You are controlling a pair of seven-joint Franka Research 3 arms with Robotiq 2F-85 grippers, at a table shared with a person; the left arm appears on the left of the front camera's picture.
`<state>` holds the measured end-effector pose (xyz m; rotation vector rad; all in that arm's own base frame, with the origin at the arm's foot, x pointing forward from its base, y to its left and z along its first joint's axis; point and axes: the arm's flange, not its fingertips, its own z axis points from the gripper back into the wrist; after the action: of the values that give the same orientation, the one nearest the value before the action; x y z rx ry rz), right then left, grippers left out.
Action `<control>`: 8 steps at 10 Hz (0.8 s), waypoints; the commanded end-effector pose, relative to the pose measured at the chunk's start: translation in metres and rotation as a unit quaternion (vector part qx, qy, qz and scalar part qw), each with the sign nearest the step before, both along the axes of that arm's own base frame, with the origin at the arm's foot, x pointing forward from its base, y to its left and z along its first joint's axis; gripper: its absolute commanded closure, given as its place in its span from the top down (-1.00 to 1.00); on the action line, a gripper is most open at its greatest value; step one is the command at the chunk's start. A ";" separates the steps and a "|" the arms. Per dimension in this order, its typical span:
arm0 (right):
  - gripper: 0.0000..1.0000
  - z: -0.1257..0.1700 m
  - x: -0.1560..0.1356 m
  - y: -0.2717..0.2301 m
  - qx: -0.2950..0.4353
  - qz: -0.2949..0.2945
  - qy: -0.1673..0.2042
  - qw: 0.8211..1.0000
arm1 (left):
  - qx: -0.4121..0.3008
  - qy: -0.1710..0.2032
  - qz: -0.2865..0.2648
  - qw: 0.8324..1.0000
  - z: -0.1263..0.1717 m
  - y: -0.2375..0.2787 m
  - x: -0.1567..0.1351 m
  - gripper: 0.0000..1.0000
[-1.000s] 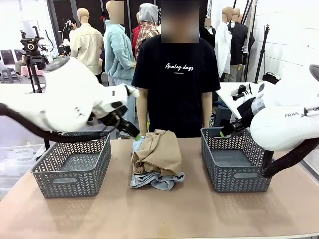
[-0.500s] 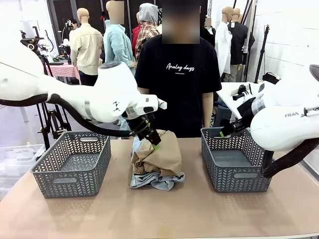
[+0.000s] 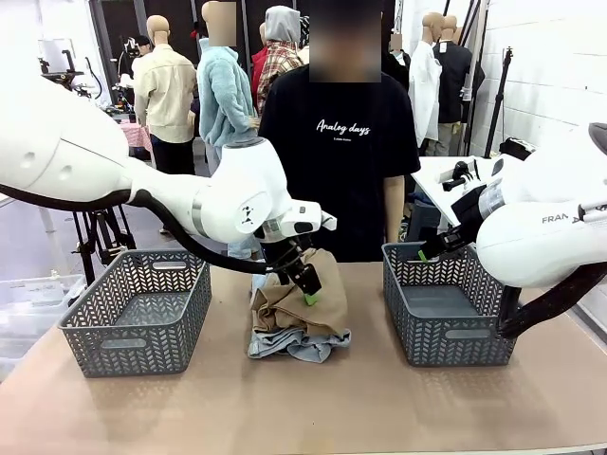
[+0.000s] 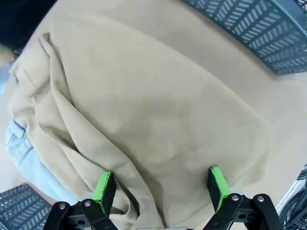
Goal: Sort the tops and bottoms.
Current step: Lift clothes from the center of the table with your left hand.
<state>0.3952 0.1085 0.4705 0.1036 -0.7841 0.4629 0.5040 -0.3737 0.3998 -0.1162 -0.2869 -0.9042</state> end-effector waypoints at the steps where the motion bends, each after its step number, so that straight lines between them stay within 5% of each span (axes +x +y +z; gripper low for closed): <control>1: 1.00 -0.001 0.001 -0.001 -0.002 0.002 0.000 1.000 | 0.001 0.009 0.010 1.000 0.000 -0.004 0.009 0.72; 6: 1.00 -0.001 0.001 -0.001 -0.002 0.002 0.000 1.000 | 0.008 0.018 0.027 0.999 0.001 -0.002 0.010 -1.00; 8: 1.00 -0.001 0.001 -0.001 -0.002 0.002 0.000 1.000 | 0.007 0.031 0.050 0.998 0.003 0.003 0.009 -1.00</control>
<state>0.3952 0.1085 0.4705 0.1036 -0.7840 0.4630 0.5137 -0.3745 0.4015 -0.1244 -0.2530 -0.8408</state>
